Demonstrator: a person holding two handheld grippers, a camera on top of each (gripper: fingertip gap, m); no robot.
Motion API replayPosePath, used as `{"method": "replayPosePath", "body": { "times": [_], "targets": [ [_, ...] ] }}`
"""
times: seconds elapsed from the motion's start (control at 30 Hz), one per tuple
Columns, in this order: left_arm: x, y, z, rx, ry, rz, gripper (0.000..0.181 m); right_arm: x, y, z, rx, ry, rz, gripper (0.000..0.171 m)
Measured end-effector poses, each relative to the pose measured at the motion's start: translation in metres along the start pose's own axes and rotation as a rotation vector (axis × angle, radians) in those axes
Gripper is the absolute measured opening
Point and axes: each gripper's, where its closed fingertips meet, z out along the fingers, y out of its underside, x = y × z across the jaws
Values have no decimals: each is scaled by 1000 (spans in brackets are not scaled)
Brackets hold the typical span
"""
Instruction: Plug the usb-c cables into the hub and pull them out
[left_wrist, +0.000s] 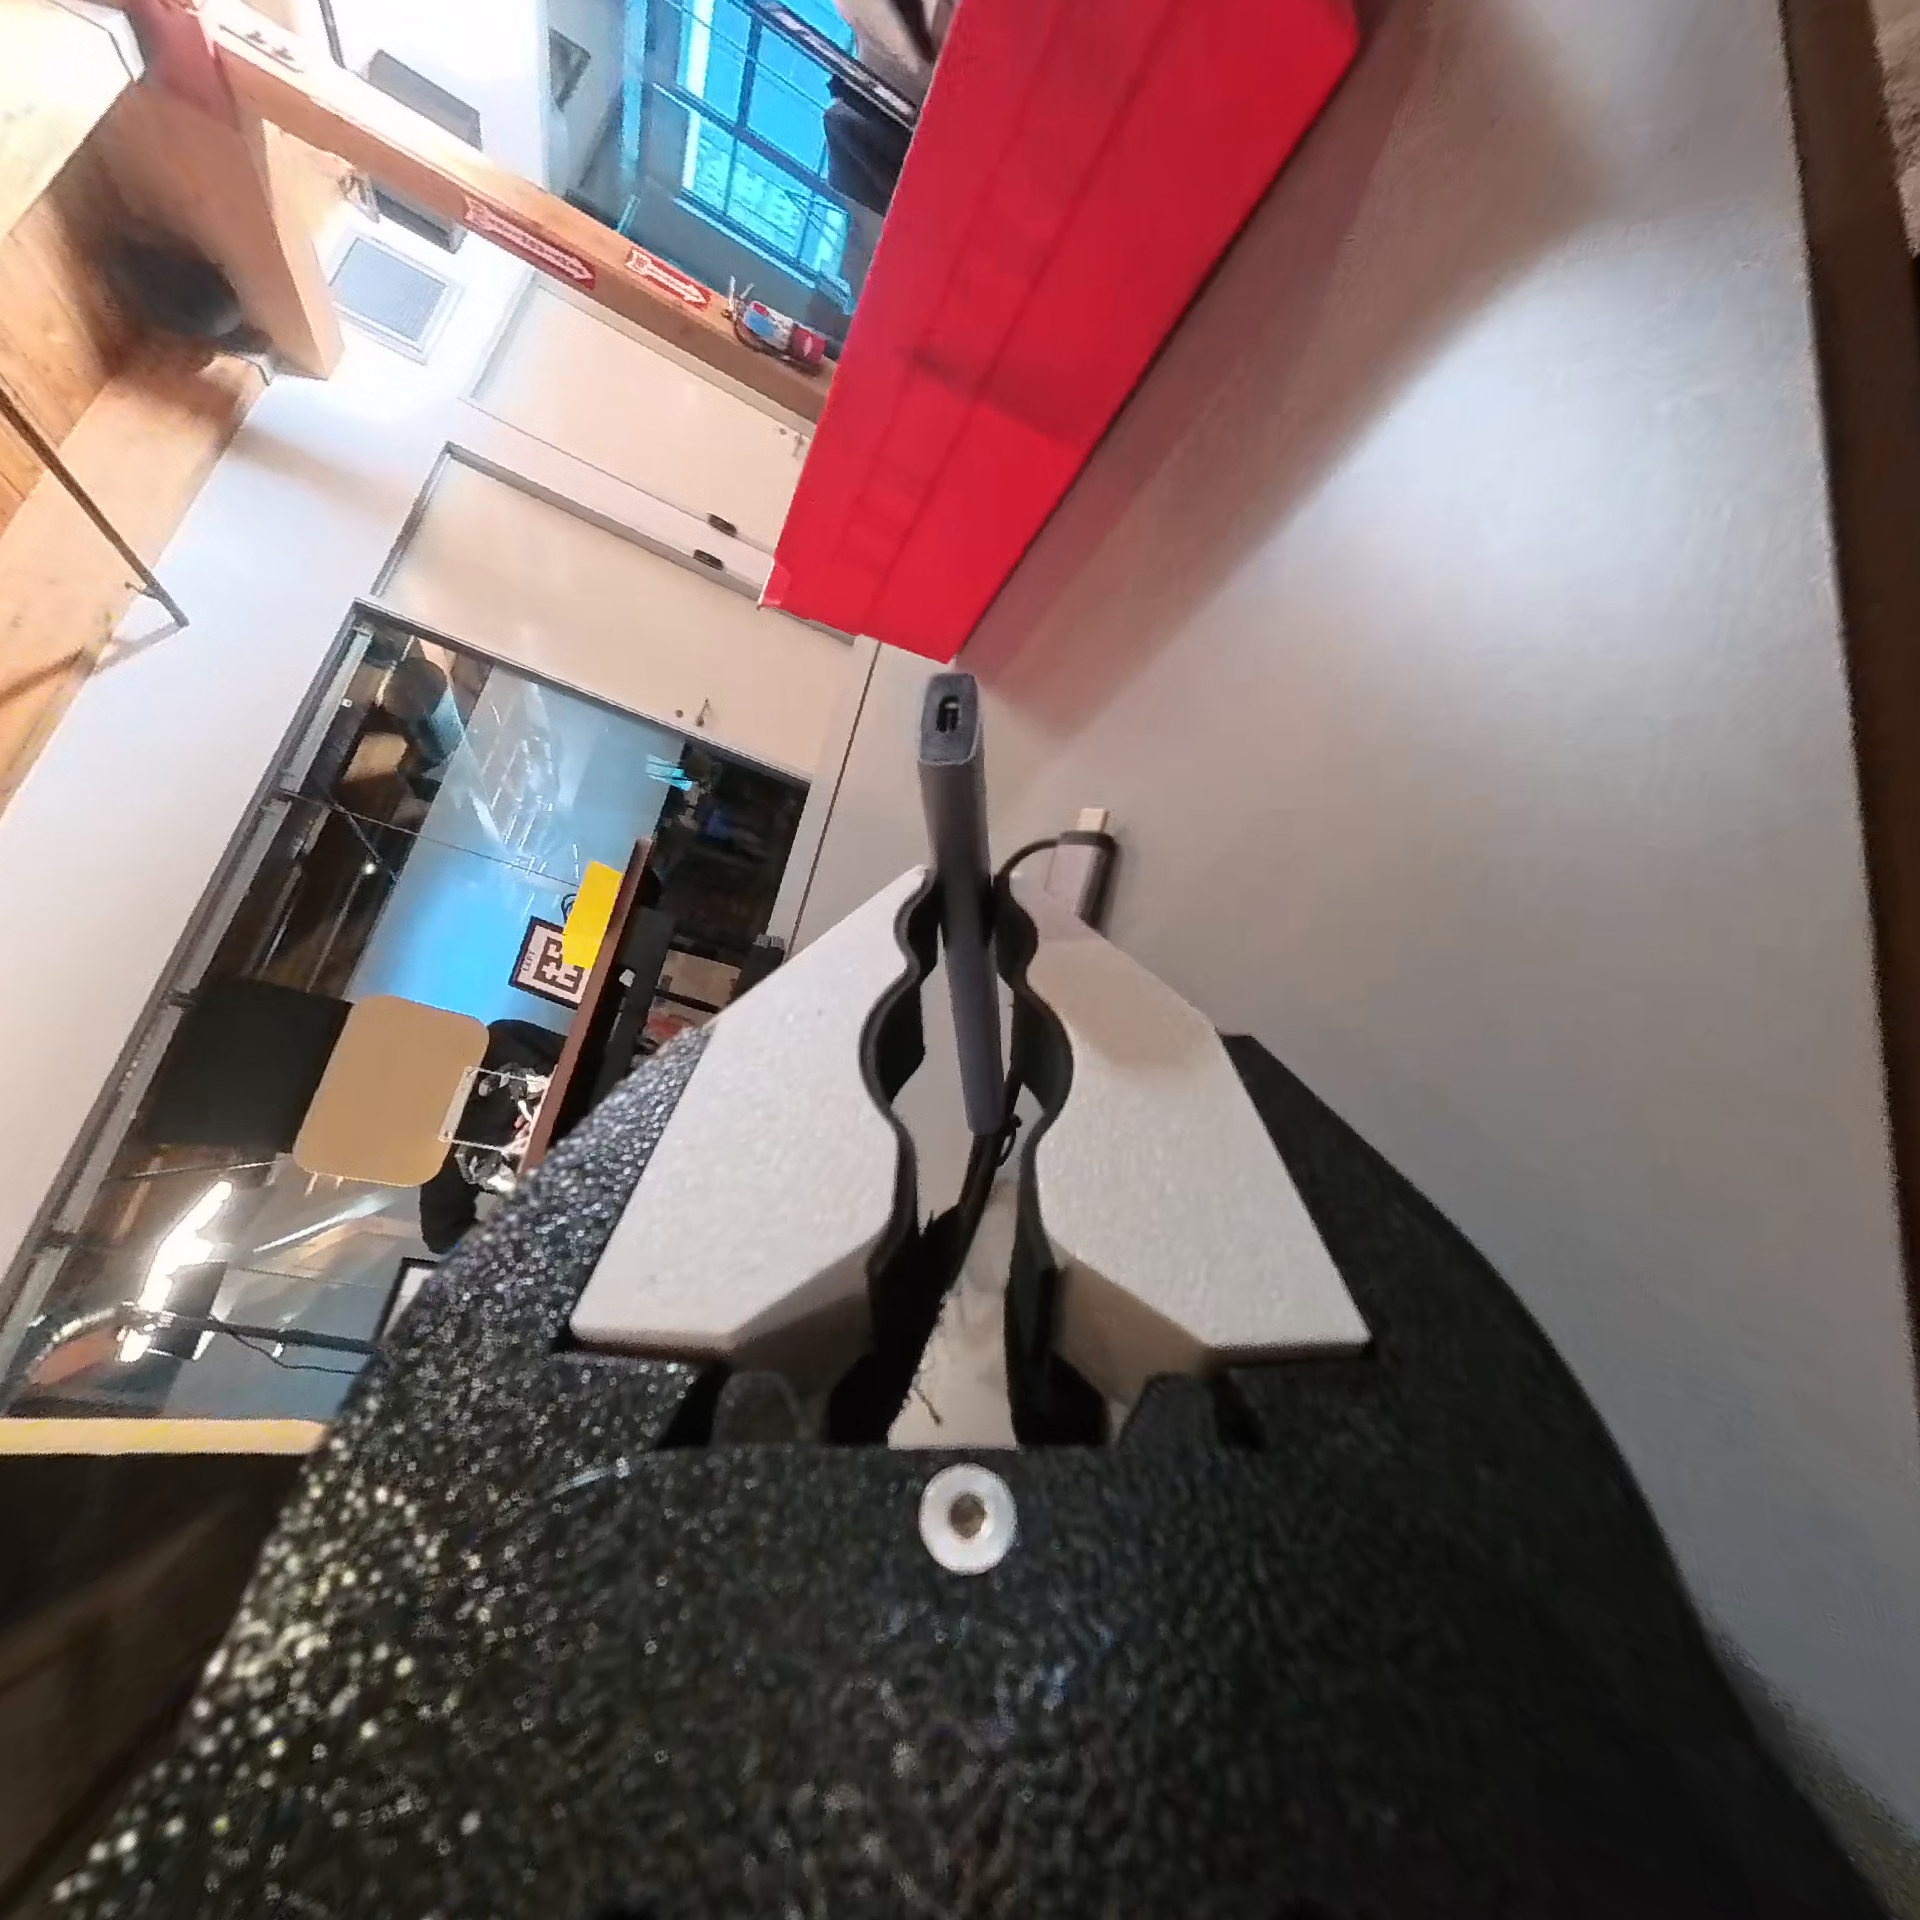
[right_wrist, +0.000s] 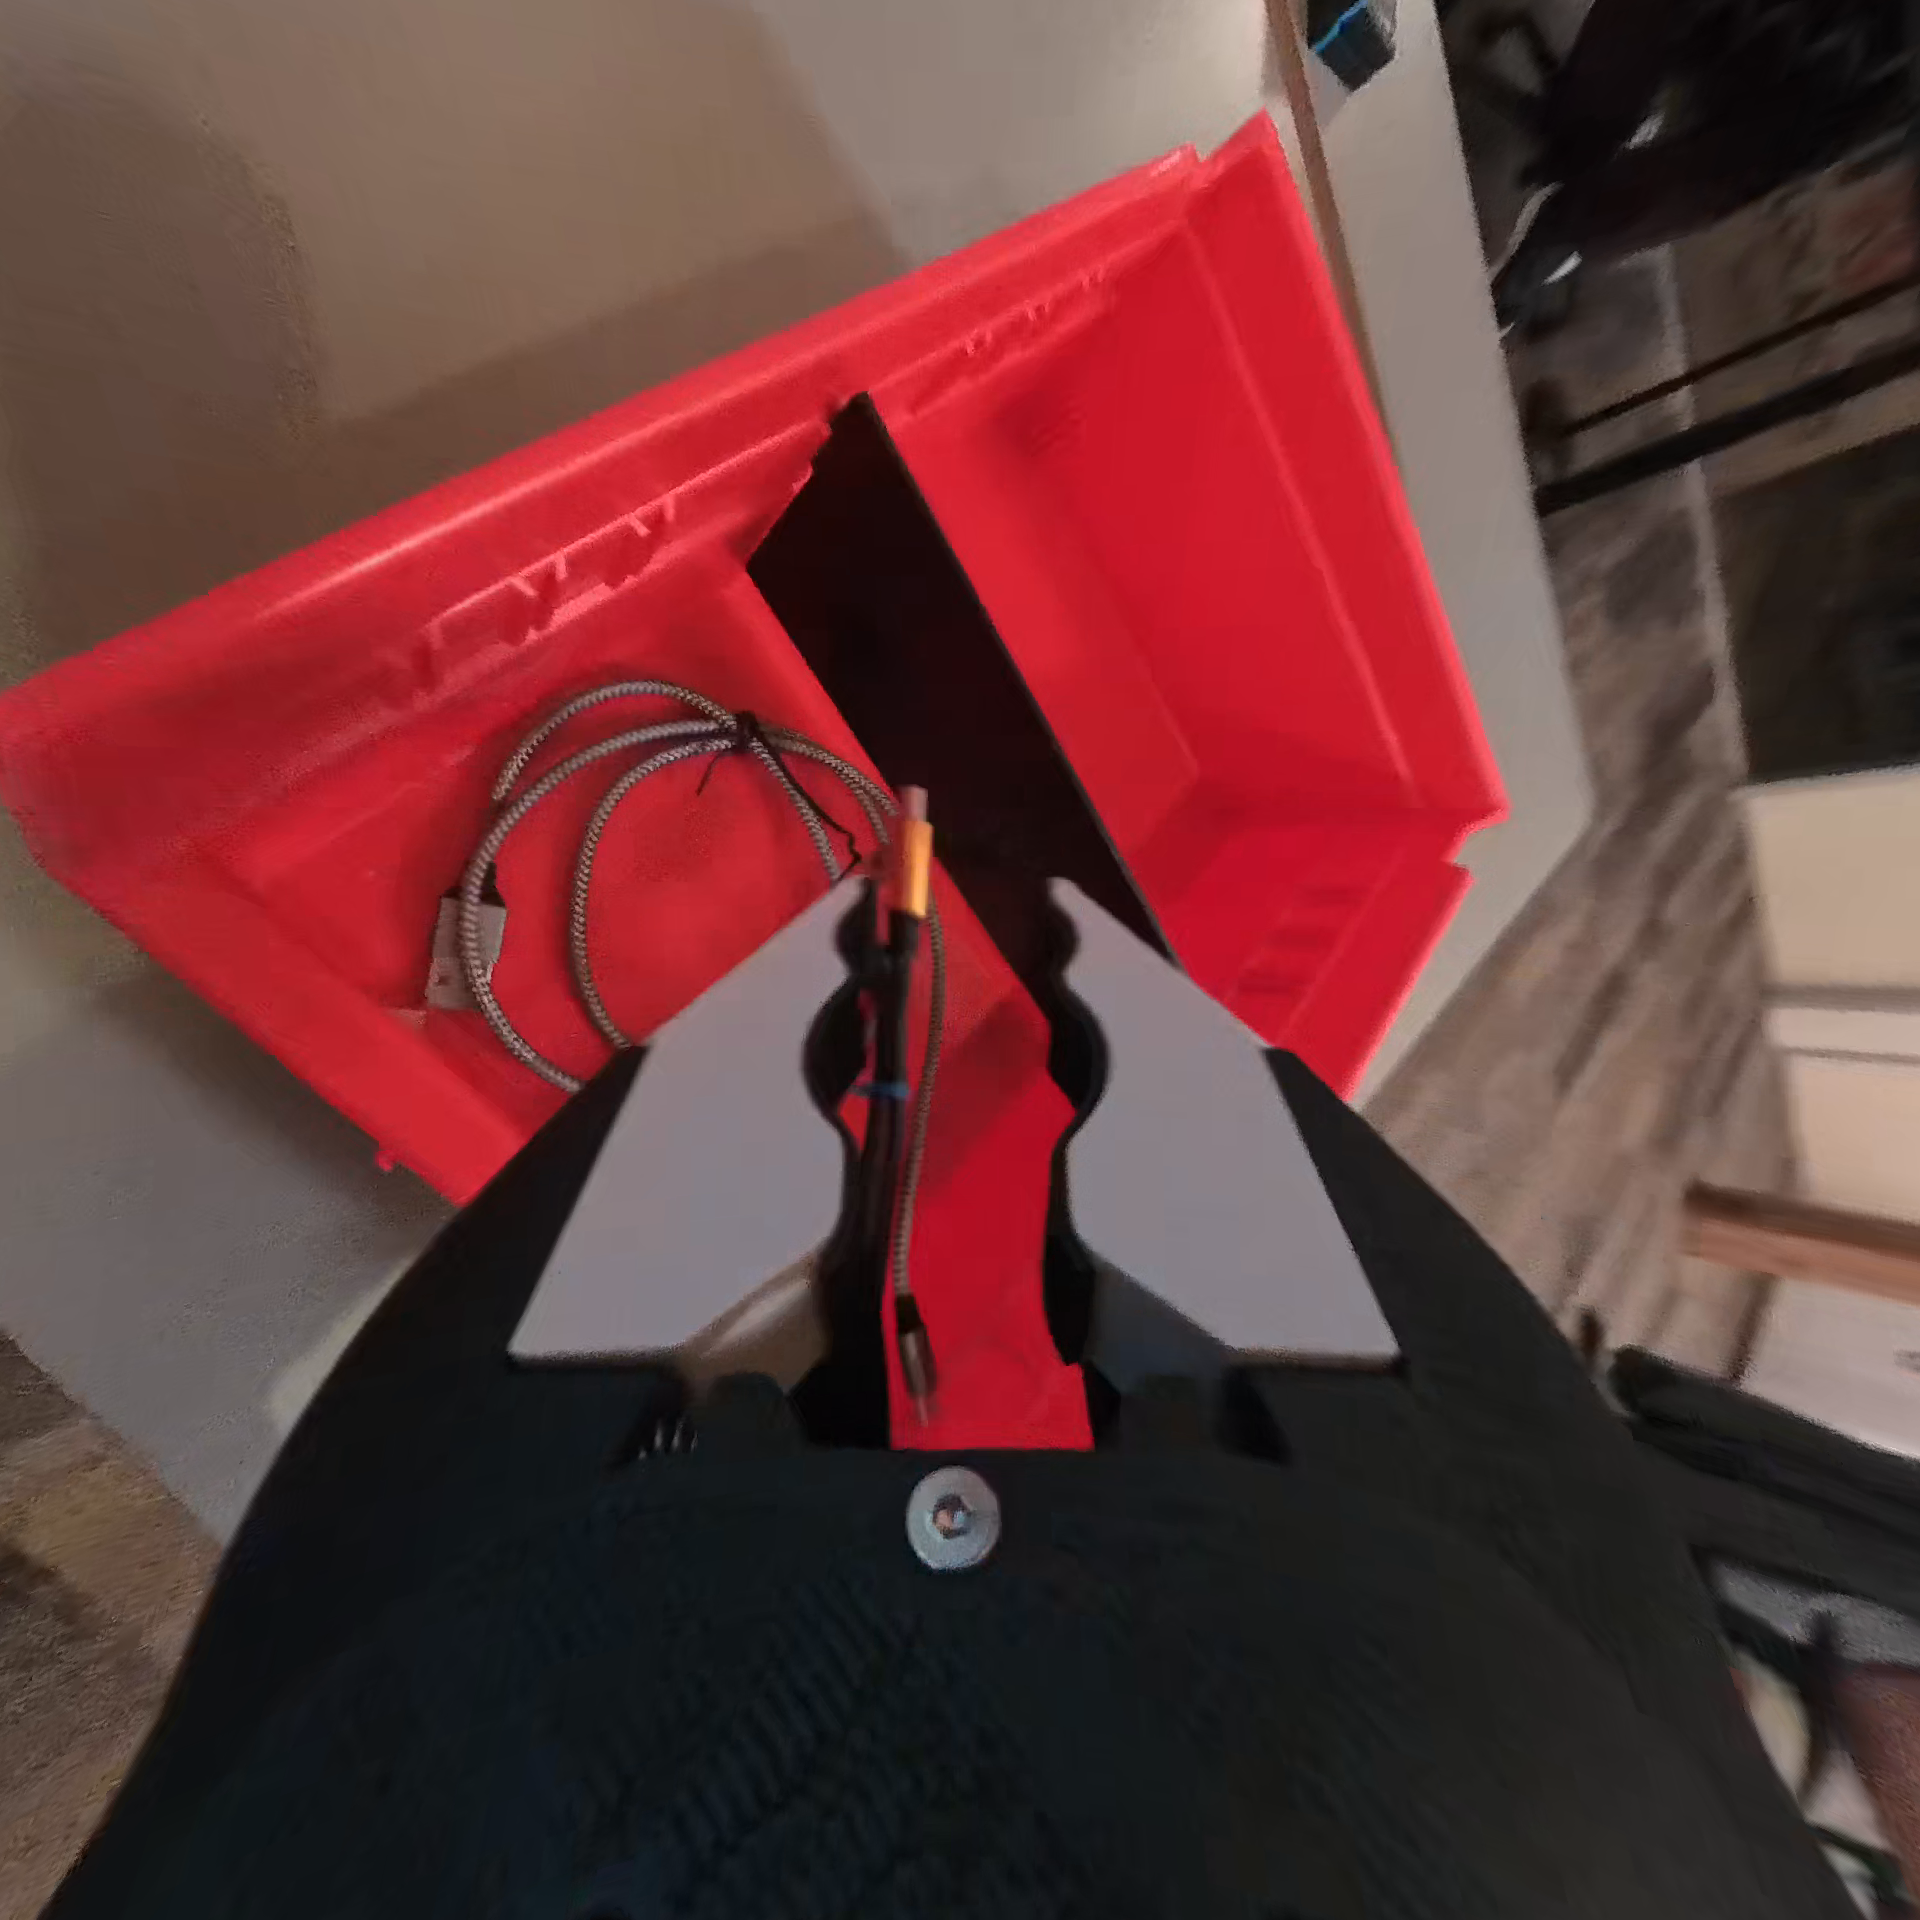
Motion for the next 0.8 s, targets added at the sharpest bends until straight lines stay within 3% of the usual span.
{"method": "replayPosePath", "body": {
  "times": [0.1, 0.23, 0.37, 0.47, 0.6, 0.73, 0.8],
  "targets": [
    [2, 0, 1, -5, 2, 14, 9, 4, 4, -2, -32, 2, 74, 62],
    [4, 1, 3, -21, 5, 35, 8, 10, -52, -34, 122, 139, -17, 69],
    [5, 0, 3, -21, 4, 51, 8, -64, -164, -47, 546, 50, -182, 59],
    [6, 0, 3, -21, 6, 56, 8, -147, -219, -28, 811, -75, -244, 53],
    [9, -2, 2, -13, 18, 65, 8, -214, -236, 8, 894, 14, -484, 43],
    [13, -8, 1, 17, 28, 95, 8, -240, -242, 19, 853, 86, -677, 29],
    [14, -6, 2, 1, 26, 123, 8, -239, -245, 21, 833, 157, -726, 8]
  ]
}}
